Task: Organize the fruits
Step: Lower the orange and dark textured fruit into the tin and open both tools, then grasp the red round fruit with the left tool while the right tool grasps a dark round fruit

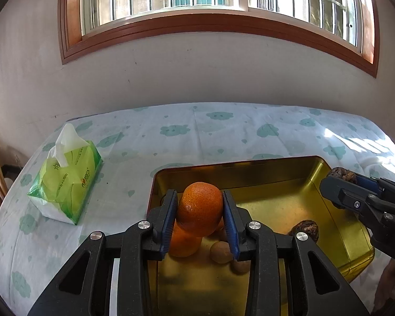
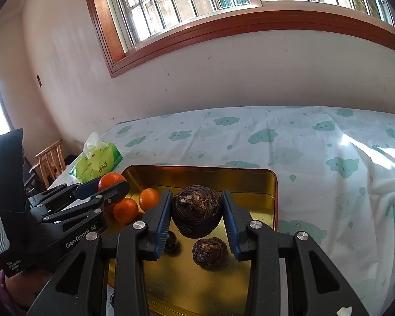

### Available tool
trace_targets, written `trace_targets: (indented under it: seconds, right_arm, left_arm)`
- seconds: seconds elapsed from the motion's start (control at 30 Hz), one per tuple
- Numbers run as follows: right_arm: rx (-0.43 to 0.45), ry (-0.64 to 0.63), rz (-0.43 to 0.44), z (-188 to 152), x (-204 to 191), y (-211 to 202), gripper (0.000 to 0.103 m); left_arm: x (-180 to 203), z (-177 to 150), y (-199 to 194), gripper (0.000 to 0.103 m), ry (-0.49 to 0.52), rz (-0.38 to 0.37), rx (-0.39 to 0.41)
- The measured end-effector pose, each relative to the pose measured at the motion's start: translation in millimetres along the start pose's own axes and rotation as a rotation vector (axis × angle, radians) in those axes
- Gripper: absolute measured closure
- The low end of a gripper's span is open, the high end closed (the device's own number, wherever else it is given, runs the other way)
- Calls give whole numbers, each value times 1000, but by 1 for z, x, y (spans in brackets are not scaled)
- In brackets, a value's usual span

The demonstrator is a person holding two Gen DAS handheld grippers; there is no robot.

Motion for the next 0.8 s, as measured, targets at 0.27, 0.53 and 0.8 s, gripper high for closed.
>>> trace_targets:
  seconds: [0.27,0.53,0.8]
  right_arm:
    - [41,10,-18,1,6,-10,60]
    - [46,23,128,-23,-9,-64,58]
    - [-171,-56,235,-89,-59,-56,56]
  left_arm:
    - [6,0,-7,23,26,1,43]
    - [0,-1,-36,23,17,-2,86]
    - [-63,-27,-93,20,-56,105,106]
Point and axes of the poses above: each gripper's, at about its wrist camera, not at the fingertips, and y roughly the way its jaws point, x to its right, z to its top, the point moved 1 cm from there along y, roughly the way its jaws point, and after that the axes turned 2 degrees about -y, right-handed, at the moved point
